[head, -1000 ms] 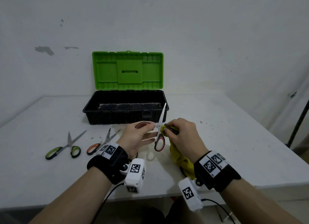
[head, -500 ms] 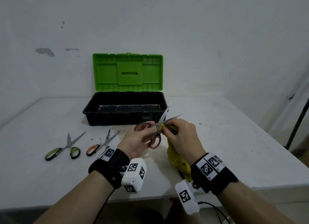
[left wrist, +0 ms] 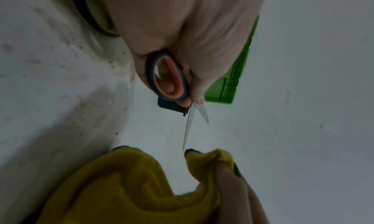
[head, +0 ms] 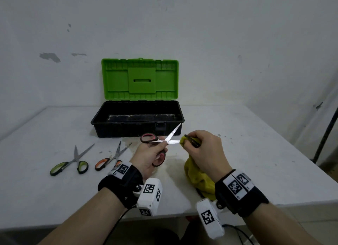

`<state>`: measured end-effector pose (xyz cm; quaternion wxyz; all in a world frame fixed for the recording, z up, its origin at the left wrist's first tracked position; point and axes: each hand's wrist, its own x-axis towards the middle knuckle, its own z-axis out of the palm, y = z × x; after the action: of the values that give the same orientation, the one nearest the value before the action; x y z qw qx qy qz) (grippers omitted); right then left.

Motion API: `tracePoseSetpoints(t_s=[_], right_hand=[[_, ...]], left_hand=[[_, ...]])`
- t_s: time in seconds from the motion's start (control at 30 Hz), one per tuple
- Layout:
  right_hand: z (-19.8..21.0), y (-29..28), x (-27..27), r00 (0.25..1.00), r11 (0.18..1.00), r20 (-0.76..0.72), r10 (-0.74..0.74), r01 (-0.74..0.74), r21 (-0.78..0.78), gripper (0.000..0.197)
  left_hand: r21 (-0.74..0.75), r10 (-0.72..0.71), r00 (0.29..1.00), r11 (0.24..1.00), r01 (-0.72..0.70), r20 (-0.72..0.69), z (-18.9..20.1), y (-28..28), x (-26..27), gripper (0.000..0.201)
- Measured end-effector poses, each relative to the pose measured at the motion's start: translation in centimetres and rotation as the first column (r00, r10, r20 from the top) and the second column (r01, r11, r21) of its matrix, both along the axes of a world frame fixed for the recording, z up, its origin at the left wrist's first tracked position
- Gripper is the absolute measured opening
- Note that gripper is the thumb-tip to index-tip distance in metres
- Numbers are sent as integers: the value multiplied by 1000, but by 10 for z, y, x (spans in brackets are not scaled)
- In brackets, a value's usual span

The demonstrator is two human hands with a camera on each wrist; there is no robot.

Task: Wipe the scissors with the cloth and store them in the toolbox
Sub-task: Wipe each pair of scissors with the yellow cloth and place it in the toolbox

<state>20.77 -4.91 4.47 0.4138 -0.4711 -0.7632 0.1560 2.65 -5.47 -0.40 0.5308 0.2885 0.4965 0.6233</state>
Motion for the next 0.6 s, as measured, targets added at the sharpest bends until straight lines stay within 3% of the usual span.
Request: tracePoseSetpoints(t_s=[0.4, 0.6], right_hand=[[-32, 10, -13, 992, 977, 104, 74, -94, 194, 15], [-20, 37, 8, 996, 990, 45, -78, 72, 119, 16]], left_hand=[[39, -54, 994, 998, 58, -95, 0, -6, 25, 12], [18, -30, 994, 999, 32, -104, -3, -10, 23, 8]])
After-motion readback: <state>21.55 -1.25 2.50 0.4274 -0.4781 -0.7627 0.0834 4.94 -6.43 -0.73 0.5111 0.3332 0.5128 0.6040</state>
